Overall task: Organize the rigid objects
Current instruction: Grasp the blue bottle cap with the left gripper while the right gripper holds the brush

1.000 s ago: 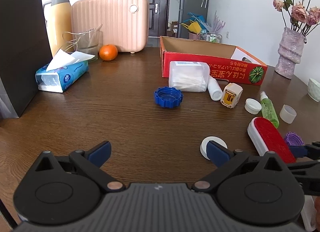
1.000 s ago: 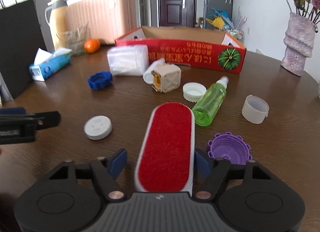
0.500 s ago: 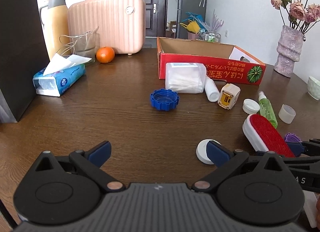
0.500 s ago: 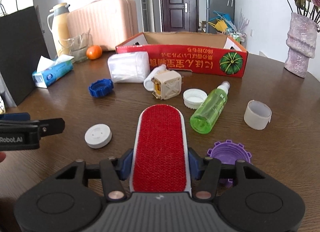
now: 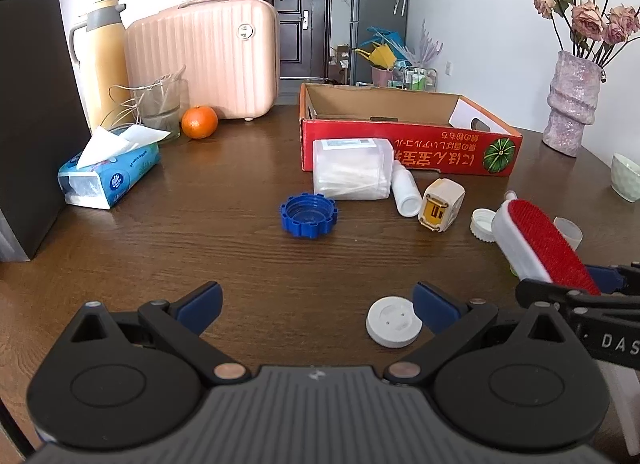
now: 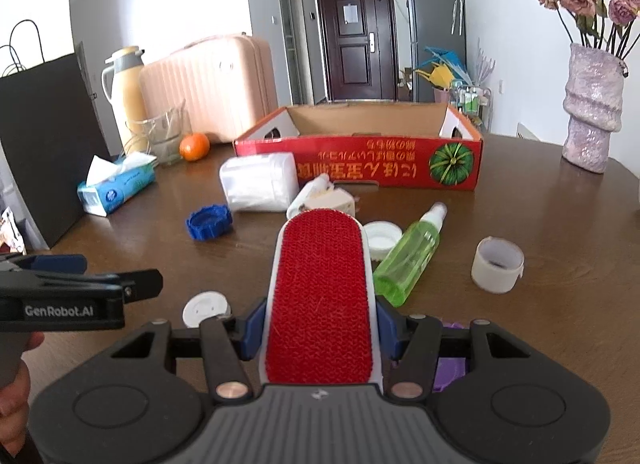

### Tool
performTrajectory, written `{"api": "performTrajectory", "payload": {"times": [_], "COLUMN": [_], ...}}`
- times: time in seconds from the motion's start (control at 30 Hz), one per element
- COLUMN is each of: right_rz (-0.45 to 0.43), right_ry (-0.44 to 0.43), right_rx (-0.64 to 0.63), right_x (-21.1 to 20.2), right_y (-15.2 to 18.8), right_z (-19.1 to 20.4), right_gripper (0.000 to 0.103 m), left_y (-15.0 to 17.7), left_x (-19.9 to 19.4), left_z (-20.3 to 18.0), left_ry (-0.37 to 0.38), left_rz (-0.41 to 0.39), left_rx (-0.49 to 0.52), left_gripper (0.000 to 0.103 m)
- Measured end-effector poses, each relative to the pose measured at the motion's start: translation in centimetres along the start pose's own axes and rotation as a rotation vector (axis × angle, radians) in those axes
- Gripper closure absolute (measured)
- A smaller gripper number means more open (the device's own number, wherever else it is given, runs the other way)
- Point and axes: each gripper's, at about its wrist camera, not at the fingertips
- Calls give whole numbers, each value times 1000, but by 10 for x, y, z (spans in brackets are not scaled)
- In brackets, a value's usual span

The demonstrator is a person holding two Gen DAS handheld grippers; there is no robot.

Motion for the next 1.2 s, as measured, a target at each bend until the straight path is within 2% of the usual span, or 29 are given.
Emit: {"api": "performTrajectory", "payload": {"times": [0.23,0.67,1.03,1.2], "right_rz": [-30,-63,-55,-53], "right_ry": [29,91,133,149], "right_rx": [7,68,102,111], "right_x": [0,12,25,28], "right_y": [-12,-27,-31,-30], "right_z": [-11,-31,-43,-46], "right_gripper": [48,48,48,48], "left_y": [-14,-53,-58,-60], "left_x": [12,66,113,126], "left_z": [3,8,7,6], "left_ry": [-18,-71,-66,-90], "left_rz": [4,18,63,72], "left_rx": [0,8,-3,8], "left_gripper": [0,0,0,0]}}
Point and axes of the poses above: each gripper's, at about its wrist camera, not at the fingertips, and x roughly the way its jaws point, z to its left, y to its underside, and after that the axes turned 3 degrees about -x, right-handed
